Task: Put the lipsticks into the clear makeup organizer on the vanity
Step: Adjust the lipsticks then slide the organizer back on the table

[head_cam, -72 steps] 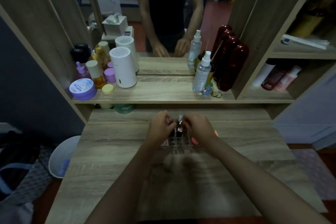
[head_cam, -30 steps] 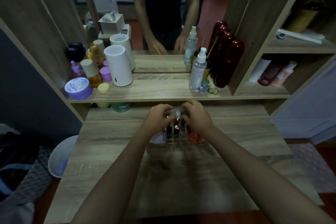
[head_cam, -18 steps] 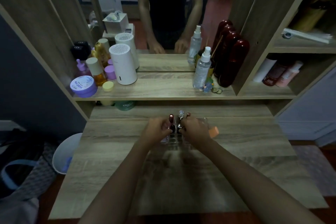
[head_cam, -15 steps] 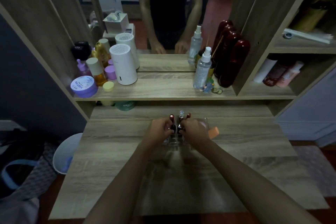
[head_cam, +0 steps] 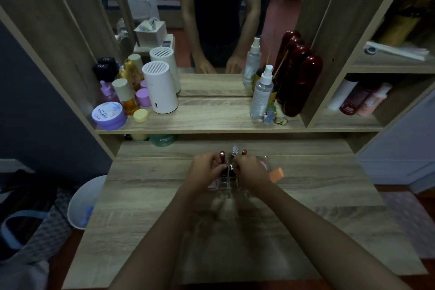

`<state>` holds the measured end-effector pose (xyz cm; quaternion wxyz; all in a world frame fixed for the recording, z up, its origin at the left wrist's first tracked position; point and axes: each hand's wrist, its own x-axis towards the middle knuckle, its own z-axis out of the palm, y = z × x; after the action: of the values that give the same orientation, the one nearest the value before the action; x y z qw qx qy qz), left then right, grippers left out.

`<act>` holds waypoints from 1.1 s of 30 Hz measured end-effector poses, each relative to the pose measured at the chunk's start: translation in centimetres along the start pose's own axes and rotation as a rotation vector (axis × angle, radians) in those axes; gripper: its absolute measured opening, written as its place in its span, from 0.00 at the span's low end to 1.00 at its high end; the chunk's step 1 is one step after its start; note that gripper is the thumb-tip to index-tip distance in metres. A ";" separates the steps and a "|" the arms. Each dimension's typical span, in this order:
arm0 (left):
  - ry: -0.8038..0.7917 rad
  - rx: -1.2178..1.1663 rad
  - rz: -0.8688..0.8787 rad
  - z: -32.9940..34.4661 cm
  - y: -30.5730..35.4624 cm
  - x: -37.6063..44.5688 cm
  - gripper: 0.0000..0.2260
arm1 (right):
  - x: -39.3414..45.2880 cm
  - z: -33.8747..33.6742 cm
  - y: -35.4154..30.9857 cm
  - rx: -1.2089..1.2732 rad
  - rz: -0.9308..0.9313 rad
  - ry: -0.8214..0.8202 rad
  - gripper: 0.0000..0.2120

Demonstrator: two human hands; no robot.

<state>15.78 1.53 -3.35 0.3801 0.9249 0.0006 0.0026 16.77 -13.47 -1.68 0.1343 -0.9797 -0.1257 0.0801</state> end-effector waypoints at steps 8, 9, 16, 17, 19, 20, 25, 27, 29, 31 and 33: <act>0.055 -0.021 0.024 -0.9 0.1 1.6 0.09 | -0.6 -1.6 0.3 0.088 -0.050 0.085 0.08; 0.038 -0.024 0.021 -0.8 0.2 1.8 0.08 | -0.9 -2.1 0.6 0.112 -0.057 0.099 0.08; 0.017 -0.022 0.025 -0.4 -0.1 1.9 0.06 | -2.0 -4.5 5.5 0.191 0.017 0.311 0.04; 0.011 -0.020 0.028 -0.5 -0.1 1.8 0.07 | -2.2 -4.6 6.4 0.198 0.040 0.331 0.03; -0.003 -0.032 0.028 -0.6 -0.2 1.9 0.07 | -2.5 -4.8 8.0 0.202 0.095 0.354 0.02; -0.006 -0.036 0.028 -0.6 -0.1 1.9 0.07 | -2.7 -4.9 8.6 0.203 0.114 0.361 0.02; -0.001 -0.052 0.020 -0.4 0.2 1.8 0.06 | -3.1 -4.4 10.2 0.228 0.137 0.370 0.01; -0.006 -0.054 0.016 -0.4 0.2 1.7 0.07 | -3.1 -3.9 10.6 0.253 0.152 0.367 0.02; -0.001 -0.051 0.016 -0.5 0.1 1.7 0.07 | -3.0 -3.5 11.0 0.288 0.185 0.362 0.02; 0.019 -0.043 0.017 -0.8 -0.1 1.5 0.08 | -2.9 -3.0 11.4 0.317 0.226 0.360 0.03; 0.060 -0.051 0.011 -1.3 -0.7 1.4 0.10 | -3.0 -2.3 11.9 0.373 0.280 0.345 0.03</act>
<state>17.20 2.90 -2.91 0.4032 0.9145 0.0067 0.0325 17.05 -25.96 -2.46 0.3190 -0.9451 0.0525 -0.0481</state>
